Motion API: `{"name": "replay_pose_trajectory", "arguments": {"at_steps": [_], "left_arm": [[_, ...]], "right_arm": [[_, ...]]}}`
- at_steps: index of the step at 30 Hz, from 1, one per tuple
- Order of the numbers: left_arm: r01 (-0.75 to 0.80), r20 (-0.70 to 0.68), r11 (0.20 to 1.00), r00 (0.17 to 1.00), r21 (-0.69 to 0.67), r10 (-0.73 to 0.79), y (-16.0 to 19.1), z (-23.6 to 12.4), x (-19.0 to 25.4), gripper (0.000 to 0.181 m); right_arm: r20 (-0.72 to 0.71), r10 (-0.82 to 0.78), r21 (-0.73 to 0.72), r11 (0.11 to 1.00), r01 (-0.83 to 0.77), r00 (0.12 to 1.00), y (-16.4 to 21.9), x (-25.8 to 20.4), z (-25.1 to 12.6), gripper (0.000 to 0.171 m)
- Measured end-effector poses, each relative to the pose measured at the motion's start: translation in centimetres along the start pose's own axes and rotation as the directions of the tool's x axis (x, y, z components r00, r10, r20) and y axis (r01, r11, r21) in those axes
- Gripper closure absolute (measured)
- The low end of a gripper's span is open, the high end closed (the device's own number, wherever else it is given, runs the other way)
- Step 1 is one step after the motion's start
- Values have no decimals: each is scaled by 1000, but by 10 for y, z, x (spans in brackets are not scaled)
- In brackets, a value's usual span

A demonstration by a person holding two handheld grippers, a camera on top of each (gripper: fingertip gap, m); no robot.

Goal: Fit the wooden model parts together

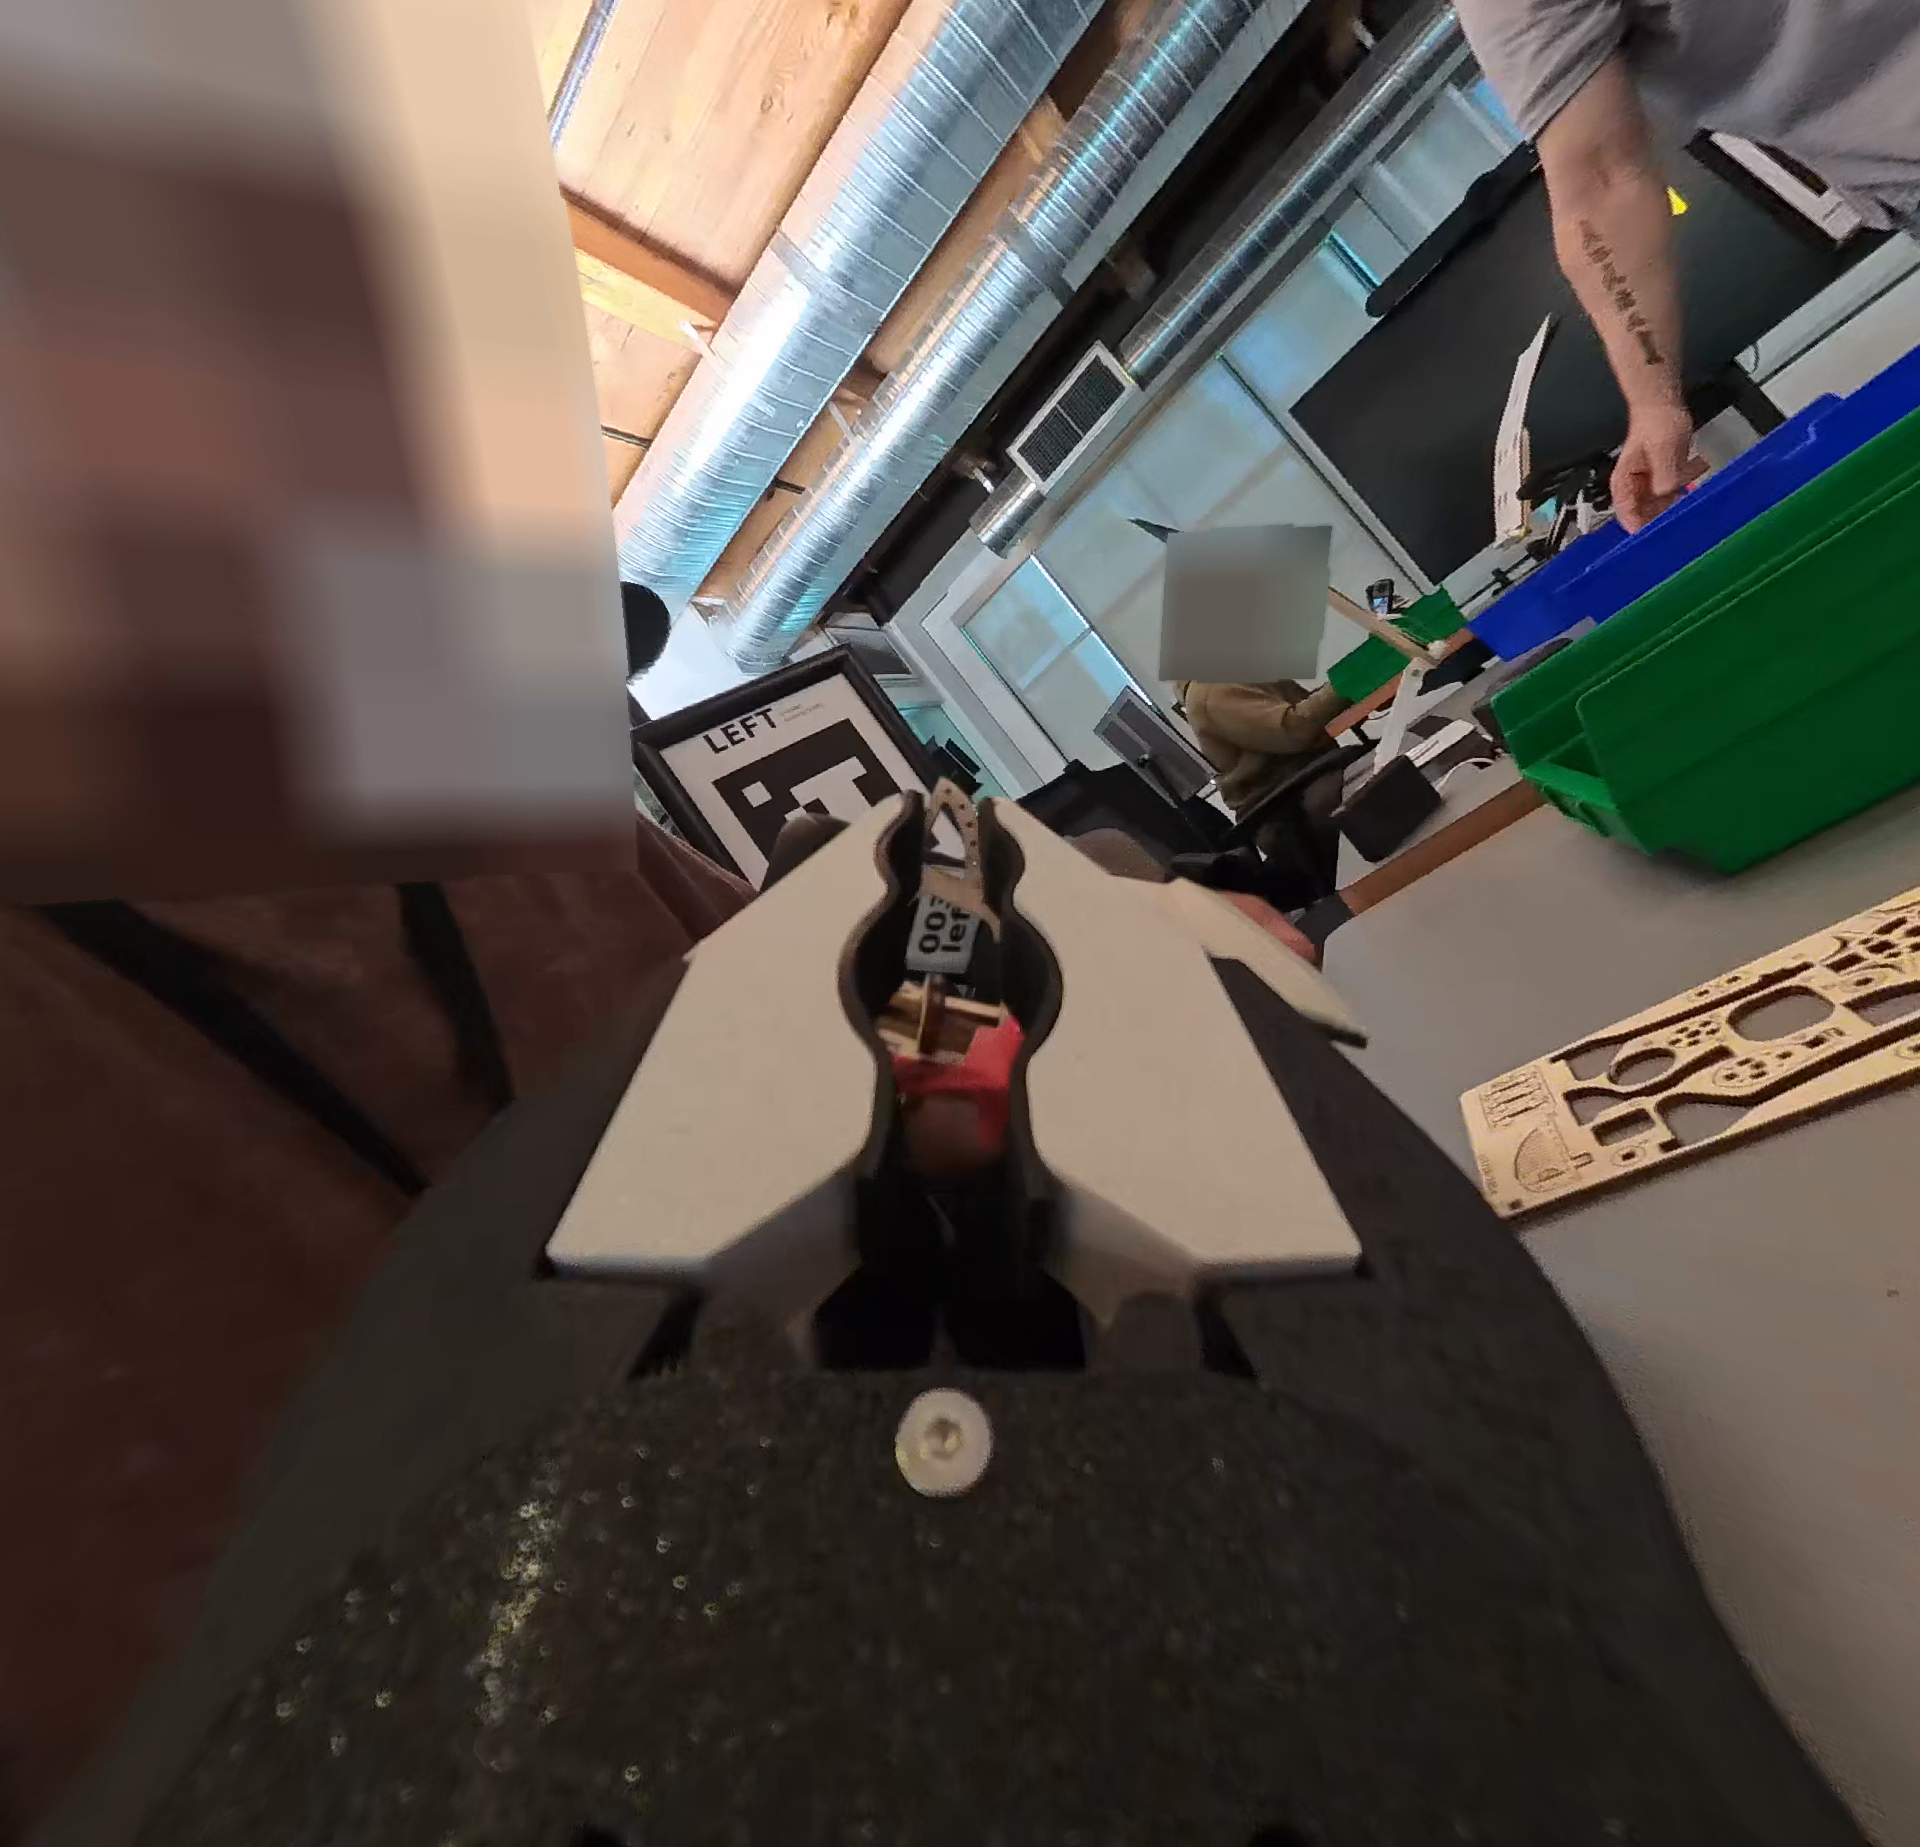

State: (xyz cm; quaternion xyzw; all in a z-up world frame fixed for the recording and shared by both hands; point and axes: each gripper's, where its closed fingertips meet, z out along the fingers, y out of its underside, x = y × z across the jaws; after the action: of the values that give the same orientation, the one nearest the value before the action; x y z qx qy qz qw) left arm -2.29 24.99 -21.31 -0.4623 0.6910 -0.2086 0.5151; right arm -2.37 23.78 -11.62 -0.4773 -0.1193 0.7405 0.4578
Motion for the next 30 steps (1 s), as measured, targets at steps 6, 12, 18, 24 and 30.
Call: {"name": "replay_pose_trajectory", "arguments": {"at_steps": [6,12,18,24,30], "left_arm": [[-13,-15,1000,1000,-20,13,5,1,1,138],[9,-37,1000,999,-12,-9,4,0,3,138],[-3,-39,999,999,-34,2,6,0,4,138],[-103,-13,992,995,-79,102,12,3,6,138],[-103,-1,992,995,-80,103,11,2,3,138]], "right_arm": [[33,63,9,998,-64,997,1,-4,-3,162],[44,72,-33,997,-70,996,9,-5,0,161],[26,106,-95,990,-103,994,14,-3,-3,161],[47,171,-151,975,-162,984,21,-7,-5,162],[50,181,-147,974,-172,982,21,-7,-7,161]]}}
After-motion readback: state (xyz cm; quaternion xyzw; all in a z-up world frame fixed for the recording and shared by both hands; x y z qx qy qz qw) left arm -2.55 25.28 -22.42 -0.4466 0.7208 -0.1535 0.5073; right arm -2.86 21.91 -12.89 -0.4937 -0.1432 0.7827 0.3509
